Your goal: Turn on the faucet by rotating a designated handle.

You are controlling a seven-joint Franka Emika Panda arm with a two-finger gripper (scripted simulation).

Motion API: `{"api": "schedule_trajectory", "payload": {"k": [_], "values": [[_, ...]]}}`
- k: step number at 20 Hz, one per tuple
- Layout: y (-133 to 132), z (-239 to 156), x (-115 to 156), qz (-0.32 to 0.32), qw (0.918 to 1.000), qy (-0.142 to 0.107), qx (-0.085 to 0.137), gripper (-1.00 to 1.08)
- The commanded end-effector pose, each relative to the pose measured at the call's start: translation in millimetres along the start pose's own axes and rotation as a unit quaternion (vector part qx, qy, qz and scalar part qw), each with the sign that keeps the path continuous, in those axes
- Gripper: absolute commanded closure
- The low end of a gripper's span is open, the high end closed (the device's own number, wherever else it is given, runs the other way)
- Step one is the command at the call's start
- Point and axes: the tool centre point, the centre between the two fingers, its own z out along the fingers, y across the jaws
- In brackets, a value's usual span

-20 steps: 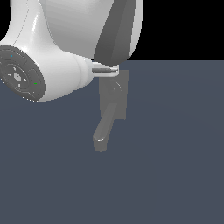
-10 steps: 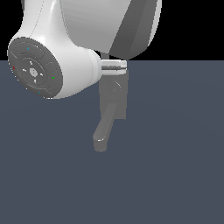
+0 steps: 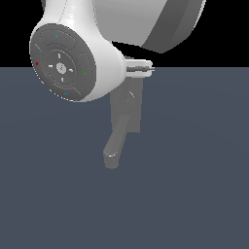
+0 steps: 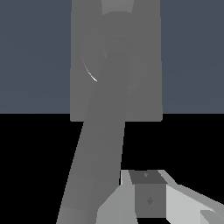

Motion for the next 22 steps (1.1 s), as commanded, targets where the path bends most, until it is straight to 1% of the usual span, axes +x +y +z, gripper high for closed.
{"api": "schedule_trajectory", "payload": {"k": [1, 18, 19, 20, 22], "values": [[-5, 1, -3, -0.001, 1.0000, -0.004, 0.001, 1.08], [-83, 9, -1, 0.006, 0.9997, -0.021, 0.015, 1.08], [-83, 9, -1, 0.006, 0.9997, -0.021, 0.015, 1.08], [-72, -1, 13, 0.039, 0.9981, -0.003, 0.048, 1.08], [-76, -1, 15, 0.038, 0.9982, -0.003, 0.047, 1.08]]}}
